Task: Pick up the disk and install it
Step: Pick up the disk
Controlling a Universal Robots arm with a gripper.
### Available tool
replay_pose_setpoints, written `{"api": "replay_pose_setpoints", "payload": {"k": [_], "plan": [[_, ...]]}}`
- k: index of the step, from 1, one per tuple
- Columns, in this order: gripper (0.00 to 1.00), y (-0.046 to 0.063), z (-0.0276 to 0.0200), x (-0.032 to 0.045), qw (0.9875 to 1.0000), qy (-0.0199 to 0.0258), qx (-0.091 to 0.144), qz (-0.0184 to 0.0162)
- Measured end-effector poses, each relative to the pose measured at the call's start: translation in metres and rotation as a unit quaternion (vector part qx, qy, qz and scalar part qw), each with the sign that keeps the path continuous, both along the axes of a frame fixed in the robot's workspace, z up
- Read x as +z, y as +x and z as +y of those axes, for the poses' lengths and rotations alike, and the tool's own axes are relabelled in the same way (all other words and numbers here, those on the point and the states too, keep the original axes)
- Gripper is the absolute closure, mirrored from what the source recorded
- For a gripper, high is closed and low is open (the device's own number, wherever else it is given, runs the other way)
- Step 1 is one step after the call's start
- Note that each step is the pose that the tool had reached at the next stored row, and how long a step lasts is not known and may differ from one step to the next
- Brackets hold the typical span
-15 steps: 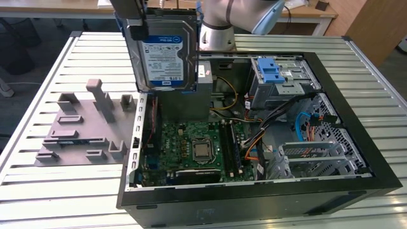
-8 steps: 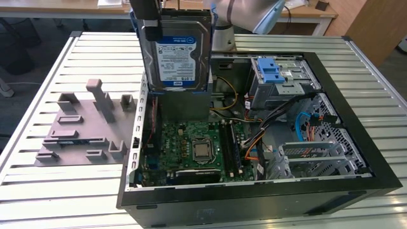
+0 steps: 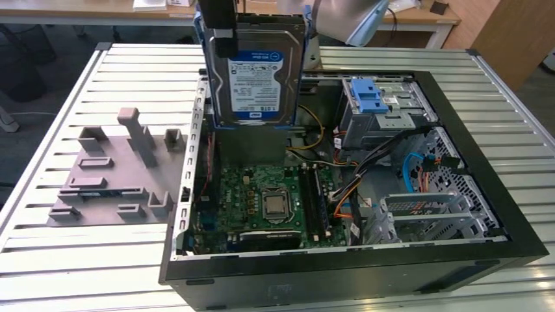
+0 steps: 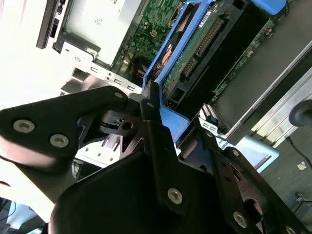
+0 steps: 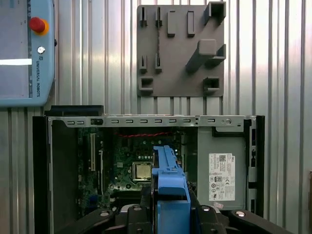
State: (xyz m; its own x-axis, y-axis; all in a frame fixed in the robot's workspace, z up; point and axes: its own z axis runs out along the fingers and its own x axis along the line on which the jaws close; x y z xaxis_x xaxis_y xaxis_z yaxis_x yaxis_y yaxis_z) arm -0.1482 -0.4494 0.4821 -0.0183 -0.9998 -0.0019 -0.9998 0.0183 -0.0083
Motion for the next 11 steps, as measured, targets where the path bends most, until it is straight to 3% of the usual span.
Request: {"api": "replay_pose_setpoints", "payload": {"k": [11], "plan": [[0.64, 0.018, -0.0038, -0.0005, 1.0, 0.0, 0.0, 0.0]]}}
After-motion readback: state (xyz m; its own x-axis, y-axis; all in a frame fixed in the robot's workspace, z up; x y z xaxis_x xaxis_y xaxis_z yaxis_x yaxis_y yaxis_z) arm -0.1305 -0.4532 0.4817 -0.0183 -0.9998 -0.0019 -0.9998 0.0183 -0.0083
